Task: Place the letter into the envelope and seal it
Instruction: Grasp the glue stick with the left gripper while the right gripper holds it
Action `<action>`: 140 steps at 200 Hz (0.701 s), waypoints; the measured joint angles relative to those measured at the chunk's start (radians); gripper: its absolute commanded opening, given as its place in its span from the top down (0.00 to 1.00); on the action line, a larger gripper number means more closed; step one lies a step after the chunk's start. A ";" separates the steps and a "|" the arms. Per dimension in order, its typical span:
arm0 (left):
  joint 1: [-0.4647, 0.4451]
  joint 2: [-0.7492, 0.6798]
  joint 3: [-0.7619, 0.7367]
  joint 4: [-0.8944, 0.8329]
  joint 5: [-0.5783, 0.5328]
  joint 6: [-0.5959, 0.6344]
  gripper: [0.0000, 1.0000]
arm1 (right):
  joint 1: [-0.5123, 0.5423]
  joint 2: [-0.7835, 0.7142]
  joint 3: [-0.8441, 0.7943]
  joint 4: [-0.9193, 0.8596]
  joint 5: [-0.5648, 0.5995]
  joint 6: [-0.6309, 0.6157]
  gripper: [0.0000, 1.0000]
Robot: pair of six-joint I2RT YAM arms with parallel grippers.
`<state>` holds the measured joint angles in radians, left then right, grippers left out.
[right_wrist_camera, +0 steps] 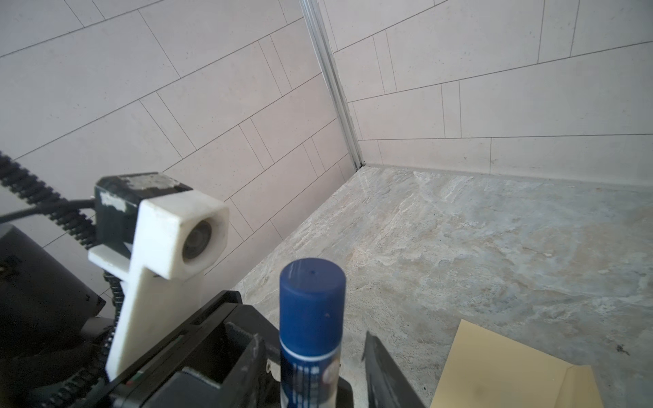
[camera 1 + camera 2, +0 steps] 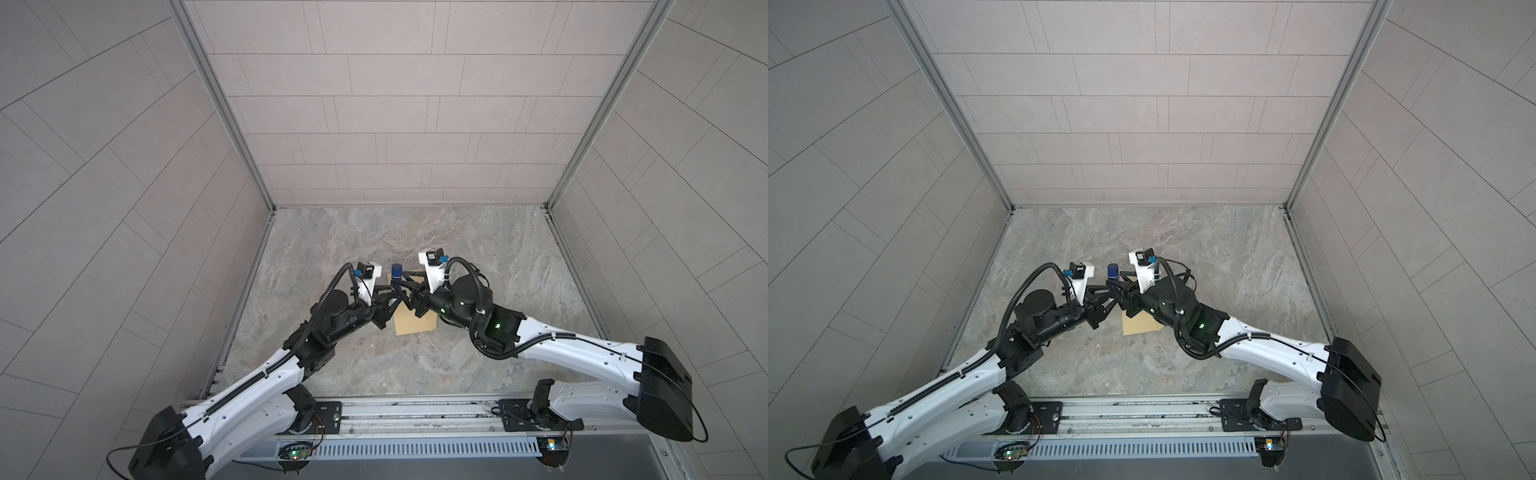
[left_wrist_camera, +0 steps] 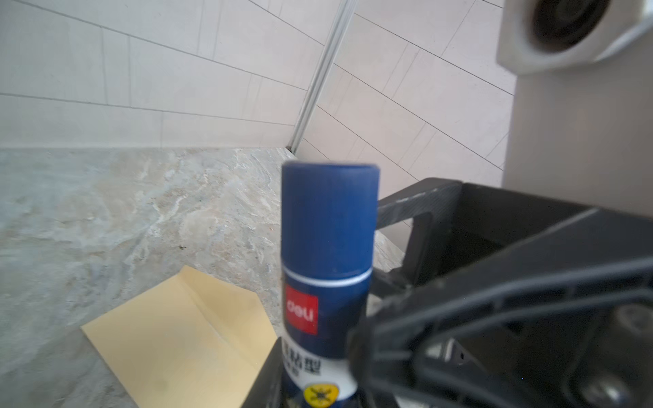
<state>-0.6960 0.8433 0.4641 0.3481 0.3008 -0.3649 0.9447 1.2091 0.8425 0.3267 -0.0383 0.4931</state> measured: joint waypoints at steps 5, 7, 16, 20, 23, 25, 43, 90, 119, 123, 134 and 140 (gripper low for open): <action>0.000 -0.010 0.000 -0.011 -0.009 0.014 0.98 | -0.007 -0.015 0.013 -0.035 -0.007 -0.023 0.26; 0.000 -0.015 0.000 -0.016 -0.013 0.022 0.98 | -0.014 -0.024 0.020 -0.053 -0.010 -0.019 0.25; 0.000 -0.029 0.000 -0.030 -0.026 0.050 1.00 | -0.035 -0.053 0.048 -0.117 -0.024 -0.049 0.16; 0.000 -0.034 0.000 -0.035 -0.034 0.062 1.00 | -0.047 -0.066 0.063 -0.148 -0.035 -0.057 0.13; 0.000 -0.038 0.000 -0.039 -0.038 0.072 1.00 | -0.056 -0.075 0.074 -0.174 -0.046 -0.071 0.11; 0.000 -0.039 0.000 -0.041 -0.040 0.078 1.00 | -0.063 -0.082 0.083 -0.188 -0.047 -0.076 0.10; 0.000 -0.044 0.000 -0.058 -0.063 0.148 1.00 | -0.112 -0.121 0.163 -0.328 -0.100 -0.115 0.06; -0.021 0.032 0.002 -0.066 -0.092 0.334 1.00 | -0.173 -0.100 0.360 -0.667 -0.214 -0.188 0.04; -0.074 0.065 0.000 -0.051 -0.125 0.479 1.00 | -0.197 -0.057 0.396 -0.798 -0.270 -0.202 0.08; -0.080 0.066 -0.002 -0.042 -0.130 0.497 1.00 | -0.200 -0.051 0.397 -0.810 -0.274 -0.203 0.08; -0.089 0.064 -0.010 -0.018 -0.140 0.537 1.00 | -0.204 -0.035 0.401 -0.845 -0.290 -0.203 0.10; -0.093 0.064 -0.014 -0.009 -0.142 0.557 1.00 | -0.206 -0.028 0.401 -0.856 -0.297 -0.201 0.11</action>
<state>-0.7891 0.9077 0.4496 0.3393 0.1589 0.1917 0.7383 1.1812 1.2438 -0.5297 -0.3355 0.2916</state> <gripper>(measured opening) 0.281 0.907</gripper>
